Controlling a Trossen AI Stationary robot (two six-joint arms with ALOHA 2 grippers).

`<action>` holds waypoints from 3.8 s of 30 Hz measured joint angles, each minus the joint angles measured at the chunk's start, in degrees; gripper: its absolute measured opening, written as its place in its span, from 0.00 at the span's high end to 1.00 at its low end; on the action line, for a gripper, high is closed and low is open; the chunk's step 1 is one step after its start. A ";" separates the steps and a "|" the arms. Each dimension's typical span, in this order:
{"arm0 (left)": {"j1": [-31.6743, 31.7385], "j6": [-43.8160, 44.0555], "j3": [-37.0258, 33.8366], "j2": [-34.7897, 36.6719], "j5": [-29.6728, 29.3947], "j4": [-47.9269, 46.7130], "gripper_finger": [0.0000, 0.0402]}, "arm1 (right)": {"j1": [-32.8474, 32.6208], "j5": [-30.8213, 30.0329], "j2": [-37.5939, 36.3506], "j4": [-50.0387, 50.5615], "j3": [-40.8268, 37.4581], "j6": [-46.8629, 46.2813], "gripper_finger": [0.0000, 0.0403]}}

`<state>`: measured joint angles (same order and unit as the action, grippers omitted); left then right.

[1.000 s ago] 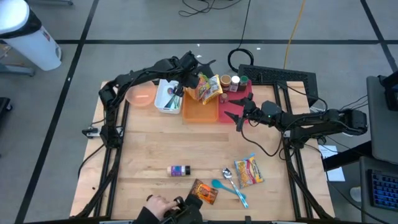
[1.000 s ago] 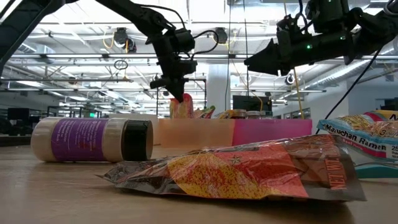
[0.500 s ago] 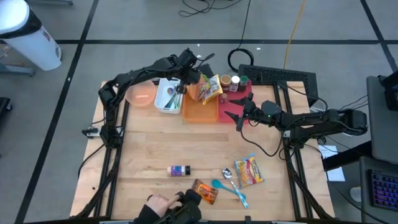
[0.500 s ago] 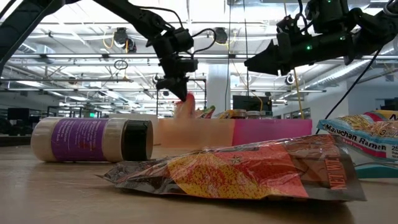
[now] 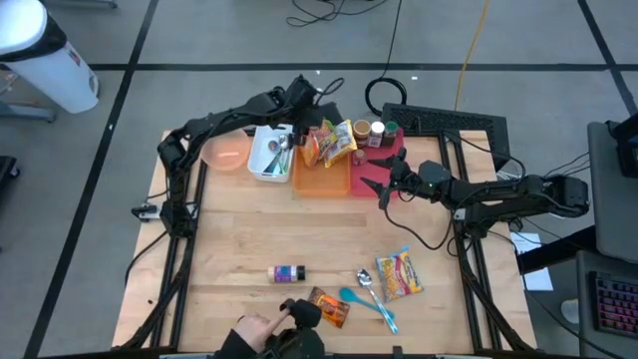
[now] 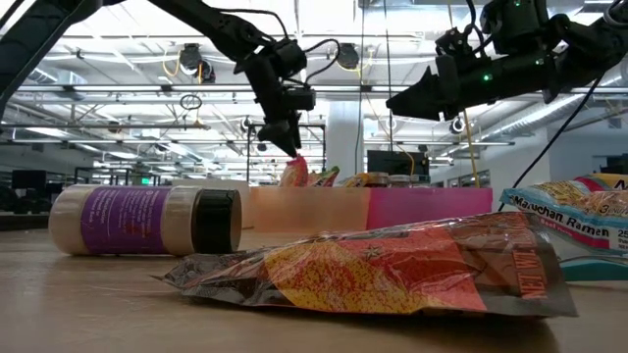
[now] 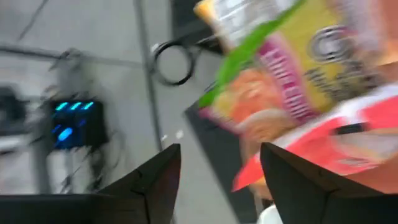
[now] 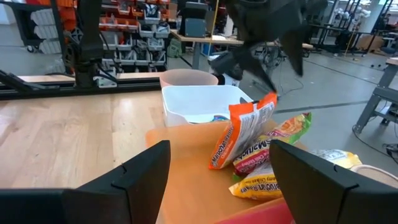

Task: Pick & Place Food Item
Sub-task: Put the orange noodle pack into the orange bin, then put the blue noodle pack into the orange bin

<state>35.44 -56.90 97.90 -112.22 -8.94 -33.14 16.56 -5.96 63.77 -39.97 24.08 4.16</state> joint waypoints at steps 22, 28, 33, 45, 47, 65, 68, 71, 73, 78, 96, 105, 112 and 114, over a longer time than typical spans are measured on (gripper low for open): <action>-6.02 40.88 -0.76 29.38 35.78 -8.57 0.37 | -0.94 -0.02 0.02 2.03 0.02 -11.35 0.34; -13.82 43.75 -13.18 33.67 39.03 -1.34 0.37 | -4.31 0.00 1.07 3.15 0.02 -16.07 0.34; -21.77 50.37 -27.56 34.37 39.00 18.64 0.37 | -8.68 0.02 3.62 3.15 0.04 -20.30 0.34; -40.18 58.80 -53.93 32.81 23.39 67.40 0.37 | -21.66 0.01 15.39 -8.64 0.04 -27.65 0.34; -42.75 60.35 -55.22 32.44 22.53 69.42 0.37 | -23.33 -0.01 18.25 -13.16 0.04 -27.18 0.34; -61.44 63.67 -56.14 27.54 4.97 76.23 0.37 | -35.52 -2.54 18.10 -22.31 0.83 -20.45 0.39; -62.38 63.20 -56.14 26.00 2.87 79.92 0.37 | -41.18 -9.83 15.38 -14.06 0.85 -19.93 0.40; -62.54 62.55 -56.14 24.59 2.85 82.36 0.37 | -45.97 -16.32 12.21 -4.05 0.83 -23.02 0.42; -62.13 62.59 -56.14 23.78 2.81 83.34 0.37 | -48.48 -18.04 9.87 4.22 0.85 -27.87 0.44; -60.16 63.02 -56.14 21.91 2.83 83.90 0.37 | -51.05 -19.62 5.15 22.87 0.83 -40.03 0.47; -49.39 63.08 -55.18 21.44 12.75 84.00 0.37 | -48.48 -16.41 -11.31 54.03 0.81 -47.10 0.49; -48.68 62.59 -55.16 21.46 16.87 82.61 0.37 | -46.59 -9.35 -12.06 51.44 -2.12 -54.20 0.48; -47.26 59.74 -55.16 21.46 20.28 82.59 0.37 | -41.88 -2.46 -11.65 34.41 -10.99 -54.19 0.48; -46.23 59.60 -55.16 21.46 21.76 82.58 0.37 | -40.62 -0.96 -11.65 31.12 -12.78 -53.72 0.49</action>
<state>-10.79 2.70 42.74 -90.76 12.82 49.44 -24.06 -6.92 52.12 -8.85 11.29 -49.56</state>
